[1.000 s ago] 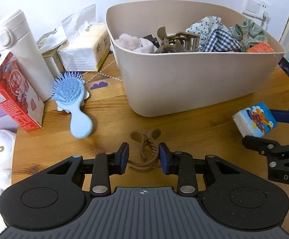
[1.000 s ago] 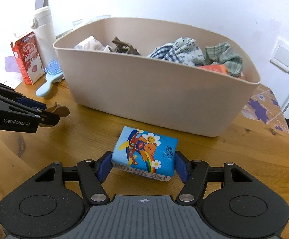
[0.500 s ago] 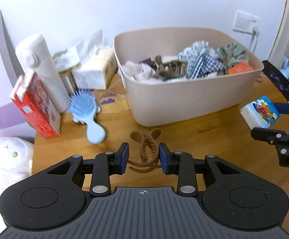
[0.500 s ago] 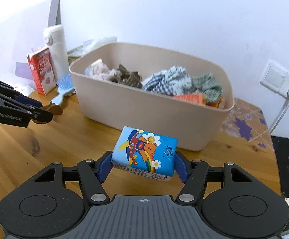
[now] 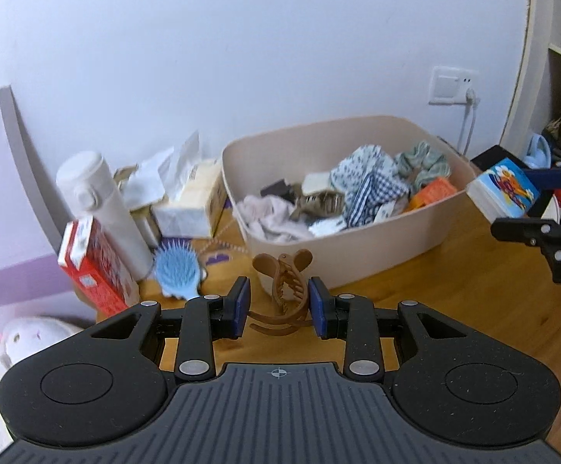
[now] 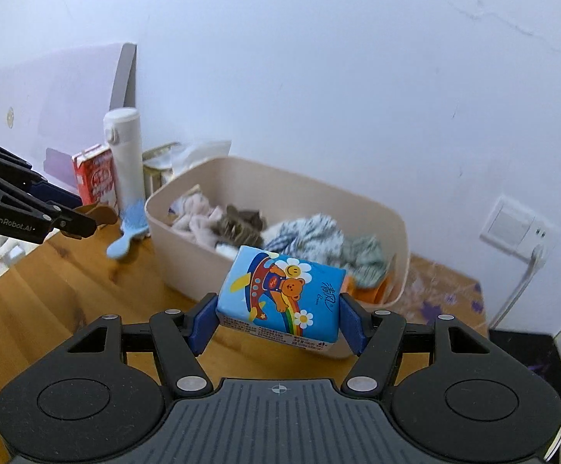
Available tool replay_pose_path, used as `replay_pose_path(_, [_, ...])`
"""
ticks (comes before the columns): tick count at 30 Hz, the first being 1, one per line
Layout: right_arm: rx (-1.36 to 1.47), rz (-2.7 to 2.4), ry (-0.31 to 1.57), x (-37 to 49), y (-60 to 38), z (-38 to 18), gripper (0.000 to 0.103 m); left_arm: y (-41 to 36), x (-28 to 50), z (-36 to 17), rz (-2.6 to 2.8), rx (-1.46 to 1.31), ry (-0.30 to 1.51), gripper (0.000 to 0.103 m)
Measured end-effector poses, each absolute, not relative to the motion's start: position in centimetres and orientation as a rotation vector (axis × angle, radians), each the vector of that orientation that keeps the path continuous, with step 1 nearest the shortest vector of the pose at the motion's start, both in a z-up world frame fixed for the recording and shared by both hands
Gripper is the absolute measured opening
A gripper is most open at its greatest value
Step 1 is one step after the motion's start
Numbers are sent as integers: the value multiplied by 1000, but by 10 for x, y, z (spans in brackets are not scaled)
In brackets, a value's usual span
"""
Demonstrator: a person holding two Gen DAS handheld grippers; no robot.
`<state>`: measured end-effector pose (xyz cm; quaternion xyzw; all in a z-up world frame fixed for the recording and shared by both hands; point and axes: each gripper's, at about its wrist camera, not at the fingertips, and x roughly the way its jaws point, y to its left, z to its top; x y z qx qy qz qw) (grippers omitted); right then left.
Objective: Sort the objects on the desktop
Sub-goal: 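Lift the claw clip and tissue pack and carry both over the basket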
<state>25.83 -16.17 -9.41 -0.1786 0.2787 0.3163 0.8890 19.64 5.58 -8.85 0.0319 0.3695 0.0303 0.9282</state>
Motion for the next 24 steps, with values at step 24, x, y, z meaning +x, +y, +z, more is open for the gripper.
replay_pose_path(24, [-326,547,471,328,-168,-48,63,62,275,-31,49,94,623,33])
